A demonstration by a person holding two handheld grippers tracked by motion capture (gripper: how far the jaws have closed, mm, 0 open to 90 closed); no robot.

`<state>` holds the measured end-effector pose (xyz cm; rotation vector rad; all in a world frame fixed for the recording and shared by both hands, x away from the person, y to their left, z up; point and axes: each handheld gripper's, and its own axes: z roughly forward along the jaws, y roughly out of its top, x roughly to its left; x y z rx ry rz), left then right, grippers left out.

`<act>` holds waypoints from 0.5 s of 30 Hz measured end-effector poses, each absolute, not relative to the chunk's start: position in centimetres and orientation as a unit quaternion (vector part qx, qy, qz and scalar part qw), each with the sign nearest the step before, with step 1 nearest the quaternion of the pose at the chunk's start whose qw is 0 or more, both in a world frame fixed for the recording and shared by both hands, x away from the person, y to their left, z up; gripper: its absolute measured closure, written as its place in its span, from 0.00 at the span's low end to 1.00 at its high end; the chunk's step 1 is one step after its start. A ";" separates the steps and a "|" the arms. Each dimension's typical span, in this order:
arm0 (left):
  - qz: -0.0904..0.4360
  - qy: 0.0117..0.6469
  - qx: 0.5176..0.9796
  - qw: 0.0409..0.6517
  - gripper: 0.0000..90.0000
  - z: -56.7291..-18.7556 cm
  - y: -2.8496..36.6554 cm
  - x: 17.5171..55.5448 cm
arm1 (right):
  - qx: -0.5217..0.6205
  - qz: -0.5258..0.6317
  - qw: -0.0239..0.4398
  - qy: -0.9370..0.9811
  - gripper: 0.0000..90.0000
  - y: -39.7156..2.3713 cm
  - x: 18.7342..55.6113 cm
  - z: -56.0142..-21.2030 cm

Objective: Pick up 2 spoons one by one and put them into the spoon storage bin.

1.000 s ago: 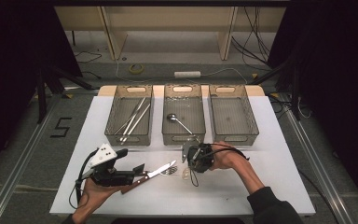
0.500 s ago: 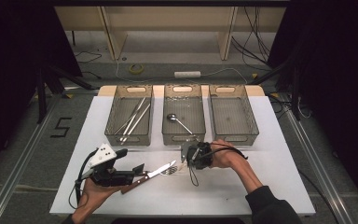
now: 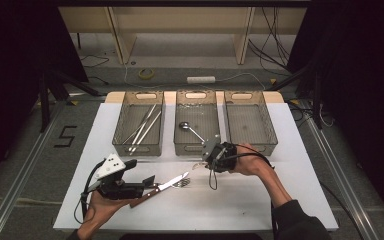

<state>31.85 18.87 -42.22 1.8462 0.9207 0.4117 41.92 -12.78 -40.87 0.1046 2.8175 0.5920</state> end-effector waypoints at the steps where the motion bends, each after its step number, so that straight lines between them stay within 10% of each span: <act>1: 0.170 0.381 0.762 0.496 0.17 -42.2 18.9 31.9 | 0.048 0.218 0.130 0.966 0.87 -12.9 42.0 -40.4; 15: 0.169 0.382 0.761 0.497 0.17 -42.2 18.9 31.8 | 0.185 0.348 0.119 0.912 0.87 -14.0 44.9 -35.3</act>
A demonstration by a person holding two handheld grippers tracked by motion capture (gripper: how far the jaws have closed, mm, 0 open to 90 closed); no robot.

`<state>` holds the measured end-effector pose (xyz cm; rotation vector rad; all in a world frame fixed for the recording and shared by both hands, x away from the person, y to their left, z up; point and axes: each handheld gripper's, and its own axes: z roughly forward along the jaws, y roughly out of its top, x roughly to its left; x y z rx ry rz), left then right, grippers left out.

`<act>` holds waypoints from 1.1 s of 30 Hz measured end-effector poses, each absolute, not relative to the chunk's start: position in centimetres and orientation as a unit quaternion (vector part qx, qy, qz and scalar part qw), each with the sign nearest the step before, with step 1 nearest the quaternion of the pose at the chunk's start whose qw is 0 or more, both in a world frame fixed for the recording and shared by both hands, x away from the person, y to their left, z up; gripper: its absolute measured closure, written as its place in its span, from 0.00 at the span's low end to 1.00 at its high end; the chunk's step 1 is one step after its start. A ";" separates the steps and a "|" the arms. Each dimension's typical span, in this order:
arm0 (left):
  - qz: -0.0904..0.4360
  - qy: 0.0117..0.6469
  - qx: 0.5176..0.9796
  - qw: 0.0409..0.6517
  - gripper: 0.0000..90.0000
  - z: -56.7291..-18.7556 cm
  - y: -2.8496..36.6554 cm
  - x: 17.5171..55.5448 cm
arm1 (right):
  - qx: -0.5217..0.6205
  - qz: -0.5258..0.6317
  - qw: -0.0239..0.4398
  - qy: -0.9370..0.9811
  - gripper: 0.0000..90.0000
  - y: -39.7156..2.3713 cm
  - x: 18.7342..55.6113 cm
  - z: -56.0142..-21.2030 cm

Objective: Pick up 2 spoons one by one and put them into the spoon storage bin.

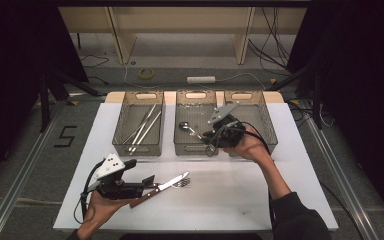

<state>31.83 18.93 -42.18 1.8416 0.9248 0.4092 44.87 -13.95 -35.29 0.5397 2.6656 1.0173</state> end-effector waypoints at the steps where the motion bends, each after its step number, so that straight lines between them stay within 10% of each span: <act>1: 0.169 0.381 0.761 0.497 0.17 -42.2 18.9 31.8 | 0.189 0.352 0.120 0.909 0.87 -13.9 45.2 -35.1; 33: 0.169 0.381 0.759 0.500 0.17 -42.2 19.0 31.8 | 0.325 0.375 0.117 0.861 0.86 -11.9 52.0 -34.4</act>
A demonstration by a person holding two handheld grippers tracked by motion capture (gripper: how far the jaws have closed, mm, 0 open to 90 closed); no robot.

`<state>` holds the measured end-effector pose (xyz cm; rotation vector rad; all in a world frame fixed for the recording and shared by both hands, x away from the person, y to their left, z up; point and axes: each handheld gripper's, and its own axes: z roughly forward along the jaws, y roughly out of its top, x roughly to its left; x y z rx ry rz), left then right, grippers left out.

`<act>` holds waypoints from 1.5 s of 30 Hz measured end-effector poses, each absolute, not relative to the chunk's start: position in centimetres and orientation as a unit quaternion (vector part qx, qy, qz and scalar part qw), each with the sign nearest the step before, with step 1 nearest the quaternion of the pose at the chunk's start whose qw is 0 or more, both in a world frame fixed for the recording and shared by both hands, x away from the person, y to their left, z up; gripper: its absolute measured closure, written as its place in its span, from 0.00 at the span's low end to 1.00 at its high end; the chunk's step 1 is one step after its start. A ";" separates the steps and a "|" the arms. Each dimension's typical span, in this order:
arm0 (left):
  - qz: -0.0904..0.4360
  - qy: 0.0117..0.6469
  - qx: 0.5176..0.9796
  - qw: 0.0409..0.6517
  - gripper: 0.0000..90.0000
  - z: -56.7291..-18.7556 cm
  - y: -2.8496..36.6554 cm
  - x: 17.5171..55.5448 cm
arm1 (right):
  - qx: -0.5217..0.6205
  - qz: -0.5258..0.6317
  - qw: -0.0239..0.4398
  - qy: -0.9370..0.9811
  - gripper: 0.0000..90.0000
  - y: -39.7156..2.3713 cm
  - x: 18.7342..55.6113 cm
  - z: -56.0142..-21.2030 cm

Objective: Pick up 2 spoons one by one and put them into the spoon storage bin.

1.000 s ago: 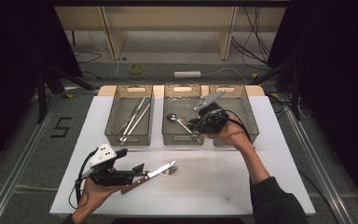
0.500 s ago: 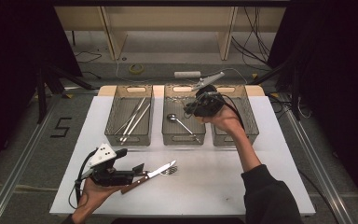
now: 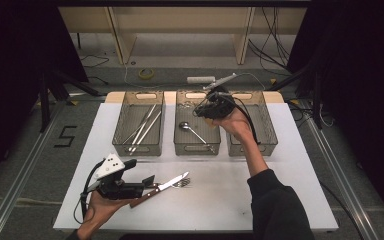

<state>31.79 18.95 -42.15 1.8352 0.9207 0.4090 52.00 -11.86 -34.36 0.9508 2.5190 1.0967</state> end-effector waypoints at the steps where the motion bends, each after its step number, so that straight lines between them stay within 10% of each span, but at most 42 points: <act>1: 0.169 0.380 0.759 0.500 0.17 -42.1 19.0 31.8 | 0.330 0.371 0.115 0.860 0.86 -11.7 52.1 -34.6; 34: 0.167 0.379 0.764 0.494 0.17 -42.2 19.0 31.8 | 0.369 0.312 0.090 0.871 0.85 -9.9 53.3 -40.5; 45: 0.165 0.380 0.765 0.493 0.17 -42.3 18.9 31.8 | 0.358 0.325 0.085 0.871 0.65 -10.3 52.8 -39.5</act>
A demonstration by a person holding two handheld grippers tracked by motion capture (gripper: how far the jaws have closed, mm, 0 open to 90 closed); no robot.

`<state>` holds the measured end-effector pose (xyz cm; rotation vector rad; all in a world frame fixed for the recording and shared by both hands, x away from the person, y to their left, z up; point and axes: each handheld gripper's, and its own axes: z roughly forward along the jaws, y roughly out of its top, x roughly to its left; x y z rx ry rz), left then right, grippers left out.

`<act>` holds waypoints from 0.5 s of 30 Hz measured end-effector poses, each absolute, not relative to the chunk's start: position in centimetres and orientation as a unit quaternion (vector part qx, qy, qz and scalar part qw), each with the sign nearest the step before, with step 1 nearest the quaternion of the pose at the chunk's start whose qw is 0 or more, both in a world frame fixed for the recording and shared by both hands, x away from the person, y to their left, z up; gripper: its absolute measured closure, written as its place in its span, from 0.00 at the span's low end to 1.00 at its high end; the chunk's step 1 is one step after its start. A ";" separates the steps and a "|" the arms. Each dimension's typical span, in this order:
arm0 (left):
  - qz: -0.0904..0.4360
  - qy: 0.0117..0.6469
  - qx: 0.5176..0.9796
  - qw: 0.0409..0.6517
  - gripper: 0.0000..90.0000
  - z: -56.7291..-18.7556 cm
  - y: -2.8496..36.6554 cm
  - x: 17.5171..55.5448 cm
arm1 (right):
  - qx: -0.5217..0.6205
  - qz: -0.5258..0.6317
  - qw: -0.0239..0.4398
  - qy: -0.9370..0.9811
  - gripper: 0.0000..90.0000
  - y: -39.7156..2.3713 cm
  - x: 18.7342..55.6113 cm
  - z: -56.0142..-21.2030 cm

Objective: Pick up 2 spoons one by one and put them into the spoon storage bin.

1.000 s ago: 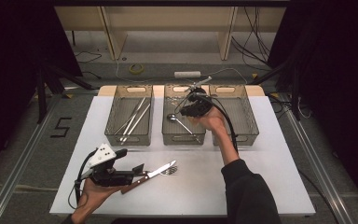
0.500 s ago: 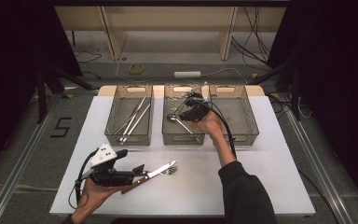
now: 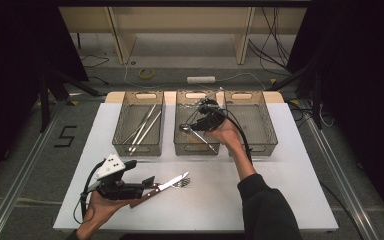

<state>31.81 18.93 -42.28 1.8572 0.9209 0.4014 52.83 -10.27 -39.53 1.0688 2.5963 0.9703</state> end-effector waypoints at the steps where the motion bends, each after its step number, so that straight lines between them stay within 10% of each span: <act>1: 0.165 0.380 0.766 0.492 0.17 -42.3 18.9 31.8 | 0.356 0.332 0.084 0.870 0.63 -10.4 52.6 -39.3; 15: 0.148 0.383 0.780 0.473 0.17 -42.5 18.6 32.0 | 0.313 0.382 0.092 0.865 0.34 -13.4 46.6 -37.7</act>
